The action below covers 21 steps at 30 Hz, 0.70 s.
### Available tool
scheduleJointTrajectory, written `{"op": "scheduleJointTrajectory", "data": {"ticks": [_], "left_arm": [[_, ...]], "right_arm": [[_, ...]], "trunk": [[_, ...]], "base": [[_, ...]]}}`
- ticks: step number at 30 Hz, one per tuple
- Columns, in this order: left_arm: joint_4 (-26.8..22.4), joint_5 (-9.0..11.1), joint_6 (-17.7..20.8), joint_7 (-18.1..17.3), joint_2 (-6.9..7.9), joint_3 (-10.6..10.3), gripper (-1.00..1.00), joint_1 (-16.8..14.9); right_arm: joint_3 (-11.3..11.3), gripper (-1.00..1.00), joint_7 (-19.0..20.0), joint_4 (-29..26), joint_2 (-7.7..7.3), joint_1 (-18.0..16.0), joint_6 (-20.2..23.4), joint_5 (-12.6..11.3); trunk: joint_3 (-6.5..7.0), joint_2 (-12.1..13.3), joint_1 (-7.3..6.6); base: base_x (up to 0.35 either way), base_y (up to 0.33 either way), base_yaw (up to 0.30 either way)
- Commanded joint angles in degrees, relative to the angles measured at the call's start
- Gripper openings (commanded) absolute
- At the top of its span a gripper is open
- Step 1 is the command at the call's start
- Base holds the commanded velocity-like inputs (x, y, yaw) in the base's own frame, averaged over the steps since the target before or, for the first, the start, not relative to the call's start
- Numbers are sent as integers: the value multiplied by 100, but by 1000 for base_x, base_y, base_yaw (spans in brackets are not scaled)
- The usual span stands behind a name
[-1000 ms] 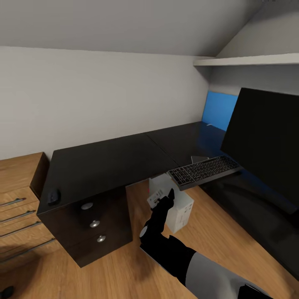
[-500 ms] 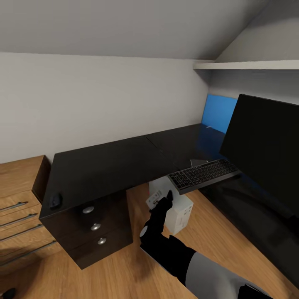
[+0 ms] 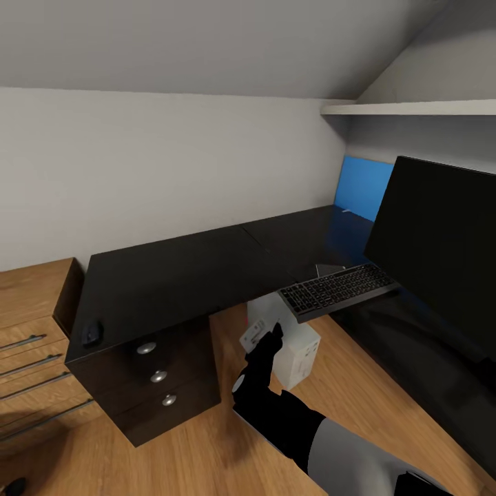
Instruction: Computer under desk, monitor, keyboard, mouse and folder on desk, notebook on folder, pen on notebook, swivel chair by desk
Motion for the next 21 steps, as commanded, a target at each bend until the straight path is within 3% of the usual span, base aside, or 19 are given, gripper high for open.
{"op": "scheduleJointTrajectory", "data": {"ticks": [1,14,21], "left_arm": [[-8,60,-25,14,2,-12,100,4],[15,45,-30,21,-1,-15,100,5],[89,-91,-32,23,-7,-15,100,4]], "right_arm": [[28,100,-9,2,0,-11,57,-57],[26,100,208,35,0,-11,252,-54],[10,100,209,40,0,-11,259,-54]], "trunk": [[-4,-3,0],[-4,-3,0],[-4,-3,0]], "base": [[0,0,0],[0,0,0],[11,0,0]]}}
